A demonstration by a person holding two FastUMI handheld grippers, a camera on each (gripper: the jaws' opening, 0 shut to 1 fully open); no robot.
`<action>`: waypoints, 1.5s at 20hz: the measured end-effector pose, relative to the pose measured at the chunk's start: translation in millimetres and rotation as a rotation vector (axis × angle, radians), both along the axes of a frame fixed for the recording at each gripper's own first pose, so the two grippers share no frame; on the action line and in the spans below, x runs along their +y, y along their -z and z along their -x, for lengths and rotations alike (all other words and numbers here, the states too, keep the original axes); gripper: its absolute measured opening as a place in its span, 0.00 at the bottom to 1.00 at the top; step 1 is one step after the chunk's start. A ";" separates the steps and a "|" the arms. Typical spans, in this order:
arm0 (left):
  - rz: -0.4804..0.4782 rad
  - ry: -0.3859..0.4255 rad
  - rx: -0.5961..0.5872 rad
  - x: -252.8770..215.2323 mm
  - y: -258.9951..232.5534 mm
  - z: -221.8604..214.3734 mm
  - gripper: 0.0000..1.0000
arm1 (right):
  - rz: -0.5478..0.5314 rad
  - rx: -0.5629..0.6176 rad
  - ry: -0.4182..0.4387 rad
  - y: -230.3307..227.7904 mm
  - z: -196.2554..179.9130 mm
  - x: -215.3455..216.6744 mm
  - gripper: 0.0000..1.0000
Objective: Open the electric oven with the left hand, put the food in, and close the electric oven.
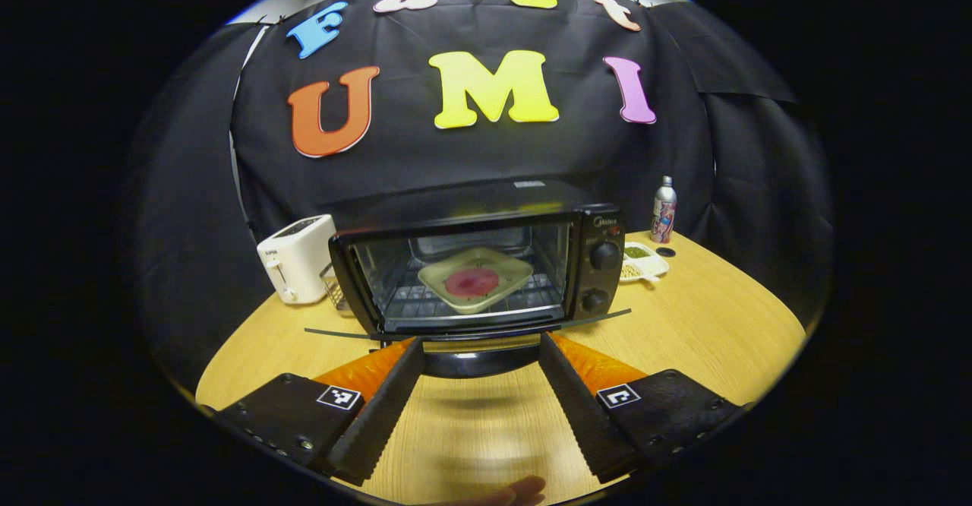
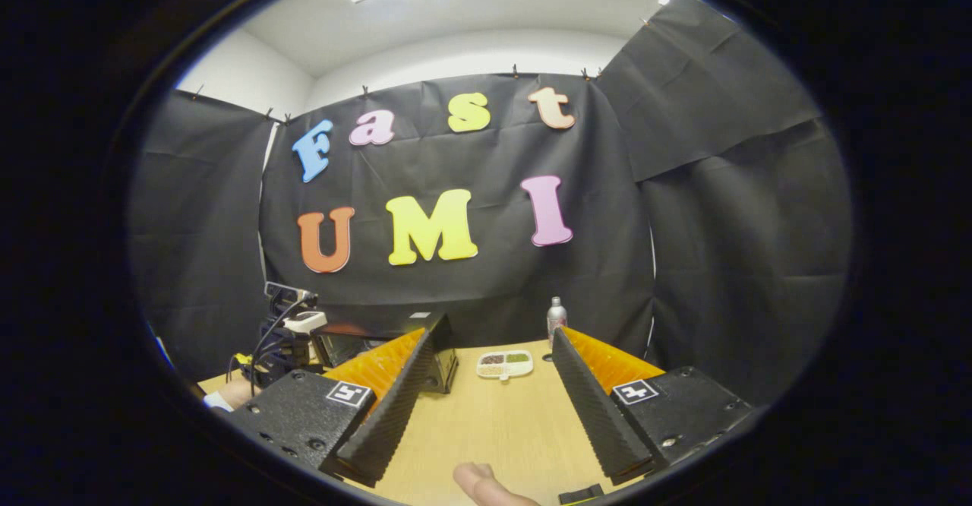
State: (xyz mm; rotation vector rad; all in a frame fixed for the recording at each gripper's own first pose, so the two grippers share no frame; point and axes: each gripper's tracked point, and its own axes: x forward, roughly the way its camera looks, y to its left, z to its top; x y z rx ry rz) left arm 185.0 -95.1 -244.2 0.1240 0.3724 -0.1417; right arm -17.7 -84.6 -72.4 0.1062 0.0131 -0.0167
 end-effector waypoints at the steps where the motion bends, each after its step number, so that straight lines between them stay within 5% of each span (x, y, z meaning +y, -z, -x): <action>1: -0.010 0.005 -0.017 -1.2 -4.6 -10.2 0.97 | 0.014 0.002 0.000 -0.7 4.4 3.4 0.95; 8: 0.072 -0.012 -0.033 -4.1 -45.9 -9.7 0.95 | 0.053 -0.008 0.029 -15.3 26.3 7.4 0.96; 13: 0.057 -0.020 -0.069 9.6 -74.7 38.9 0.96 | 0.063 -0.028 0.038 -26.6 38.5 14.0 0.96; 26: 0.239 -0.023 -0.244 47.2 -164.4 192.7 0.95 | 0.061 -0.102 0.075 -57.1 59.1 29.2 0.96; 30: 0.210 -0.046 -0.290 64.2 -165.8 221.2 0.95 | 0.048 -0.079 0.085 -51.4 54.1 29.2 1.00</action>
